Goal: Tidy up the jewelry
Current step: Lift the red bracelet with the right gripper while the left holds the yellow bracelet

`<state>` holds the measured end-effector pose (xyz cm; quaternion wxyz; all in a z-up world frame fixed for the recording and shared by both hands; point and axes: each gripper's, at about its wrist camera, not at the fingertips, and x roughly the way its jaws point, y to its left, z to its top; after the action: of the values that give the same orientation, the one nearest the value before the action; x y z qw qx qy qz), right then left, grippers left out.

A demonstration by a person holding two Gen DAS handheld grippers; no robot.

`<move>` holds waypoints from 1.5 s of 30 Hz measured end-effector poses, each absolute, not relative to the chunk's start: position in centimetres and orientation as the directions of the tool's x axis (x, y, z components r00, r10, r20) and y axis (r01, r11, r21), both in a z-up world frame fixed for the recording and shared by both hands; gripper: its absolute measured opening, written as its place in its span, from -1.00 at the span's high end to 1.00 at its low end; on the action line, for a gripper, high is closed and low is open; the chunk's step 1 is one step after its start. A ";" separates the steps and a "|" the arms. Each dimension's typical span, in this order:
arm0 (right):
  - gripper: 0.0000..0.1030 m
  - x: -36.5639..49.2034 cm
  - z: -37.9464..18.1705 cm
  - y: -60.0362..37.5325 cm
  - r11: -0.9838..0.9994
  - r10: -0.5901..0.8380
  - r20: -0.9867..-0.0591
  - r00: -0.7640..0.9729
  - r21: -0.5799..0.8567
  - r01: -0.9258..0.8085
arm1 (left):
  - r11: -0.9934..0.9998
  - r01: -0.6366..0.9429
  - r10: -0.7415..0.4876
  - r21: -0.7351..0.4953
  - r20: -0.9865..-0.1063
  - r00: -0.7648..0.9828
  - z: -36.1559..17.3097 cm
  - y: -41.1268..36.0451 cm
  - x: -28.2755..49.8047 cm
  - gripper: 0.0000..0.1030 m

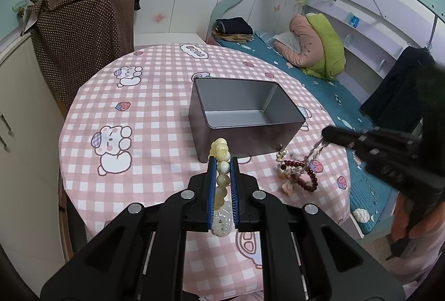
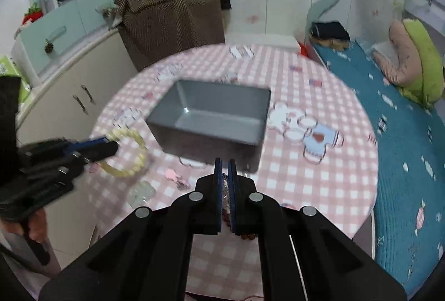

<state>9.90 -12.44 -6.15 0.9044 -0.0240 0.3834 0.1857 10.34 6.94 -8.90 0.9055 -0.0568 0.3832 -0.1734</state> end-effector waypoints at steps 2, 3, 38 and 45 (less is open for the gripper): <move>0.99 9.3 -4.6 -12.1 0.916 0.358 -0.669 0.651 0.116 -0.384 | 0.934 0.270 -0.357 -0.235 -0.671 0.650 -8.8 7.0 10.3 0.81; 0.99 9.0 -4.1 -11.8 0.912 0.368 -0.656 0.659 0.115 -0.395 | 0.934 0.268 -0.356 -0.235 -0.670 0.652 -8.7 7.0 10.3 0.81; 0.86 11.1 -15.0 -14.2 0.957 0.137 -0.840 0.525 -0.026 -0.290 | 0.934 0.283 -0.353 -0.218 -0.688 0.634 -9.0 5.8 10.7 0.80; 0.86 10.4 -10.1 -15.5 0.963 0.237 -0.732 0.639 0.089 -0.255 | 0.934 0.285 -0.352 -0.214 -0.679 0.644 -8.5 5.6 10.6 0.80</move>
<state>10.37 -15.50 -10.15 0.9052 -0.0111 0.4025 0.1358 10.56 5.59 -8.48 0.9057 -0.0437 0.3832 -0.1760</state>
